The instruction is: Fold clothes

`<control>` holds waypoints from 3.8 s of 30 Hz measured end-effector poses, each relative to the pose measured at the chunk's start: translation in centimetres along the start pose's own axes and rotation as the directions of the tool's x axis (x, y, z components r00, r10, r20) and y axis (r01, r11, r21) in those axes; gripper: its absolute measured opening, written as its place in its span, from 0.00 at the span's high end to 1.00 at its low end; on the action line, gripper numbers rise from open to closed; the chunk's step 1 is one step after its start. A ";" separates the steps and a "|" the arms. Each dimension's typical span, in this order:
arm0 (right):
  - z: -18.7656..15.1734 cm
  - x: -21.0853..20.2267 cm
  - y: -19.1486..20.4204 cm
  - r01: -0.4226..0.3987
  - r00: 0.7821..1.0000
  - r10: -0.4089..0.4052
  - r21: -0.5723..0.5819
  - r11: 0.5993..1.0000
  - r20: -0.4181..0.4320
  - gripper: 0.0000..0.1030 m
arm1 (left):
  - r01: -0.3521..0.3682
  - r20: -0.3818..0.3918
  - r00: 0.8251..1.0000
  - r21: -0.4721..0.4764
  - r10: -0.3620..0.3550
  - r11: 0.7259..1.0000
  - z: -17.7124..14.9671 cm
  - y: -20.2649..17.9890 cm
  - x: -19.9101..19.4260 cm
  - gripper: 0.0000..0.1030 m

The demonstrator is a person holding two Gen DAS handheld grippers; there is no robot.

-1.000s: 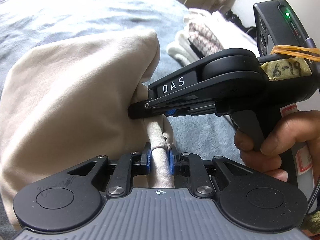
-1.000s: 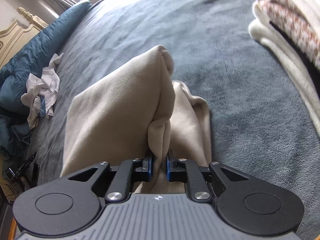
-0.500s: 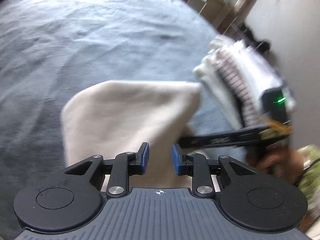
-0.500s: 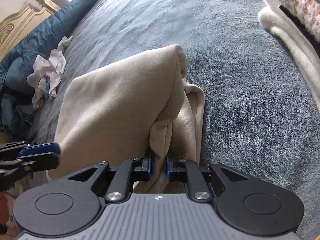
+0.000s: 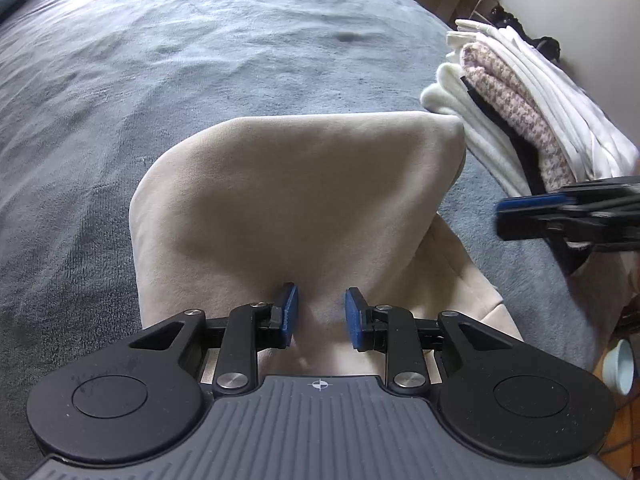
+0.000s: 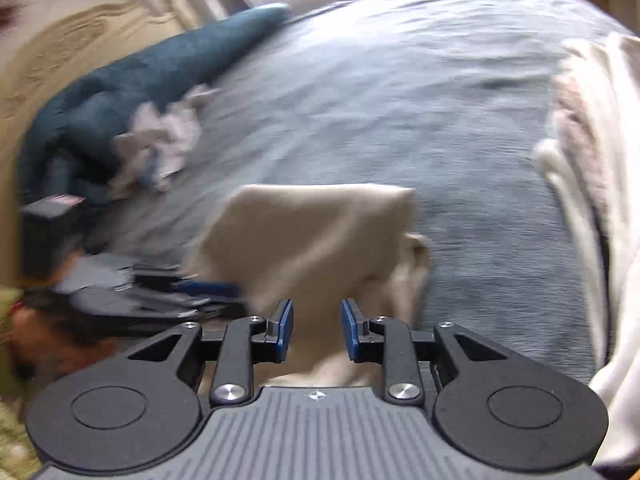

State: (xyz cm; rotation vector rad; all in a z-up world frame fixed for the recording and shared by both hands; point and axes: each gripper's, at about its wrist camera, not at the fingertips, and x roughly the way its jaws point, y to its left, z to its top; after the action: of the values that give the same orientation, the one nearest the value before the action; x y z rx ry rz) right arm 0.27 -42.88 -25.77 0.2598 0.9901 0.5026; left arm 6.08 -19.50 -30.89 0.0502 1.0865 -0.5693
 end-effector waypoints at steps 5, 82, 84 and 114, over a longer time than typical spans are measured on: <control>-2.9 5.0 0.3 0.078 0.986 -0.081 -0.024 0.997 -0.147 0.79 | -0.010 -0.004 1.000 -0.001 0.010 1.000 0.2 -0.1 0.3 0.75; 18.0 14.8 3.2 -0.241 0.945 0.273 0.178 0.954 -0.180 0.59 | 0.321 0.076 0.942 0.089 -0.328 0.943 -3.9 7.4 0.0 0.67; 16.9 14.4 6.2 -0.245 0.935 0.240 0.014 0.969 -0.259 0.64 | 0.320 0.068 0.943 0.098 -0.327 0.942 -3.8 7.5 -0.1 0.67; 4.5 7.7 -3.5 0.001 0.997 -0.024 0.284 0.959 0.077 0.40 | 0.394 -0.078 0.913 -0.075 -0.399 0.916 13.7 8.8 3.2 0.42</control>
State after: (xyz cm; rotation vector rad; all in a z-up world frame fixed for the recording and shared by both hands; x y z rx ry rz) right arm 8.51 -41.80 -30.48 0.5275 0.9841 0.3343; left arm 22.44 -17.55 -29.14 -0.2022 1.2112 -0.9083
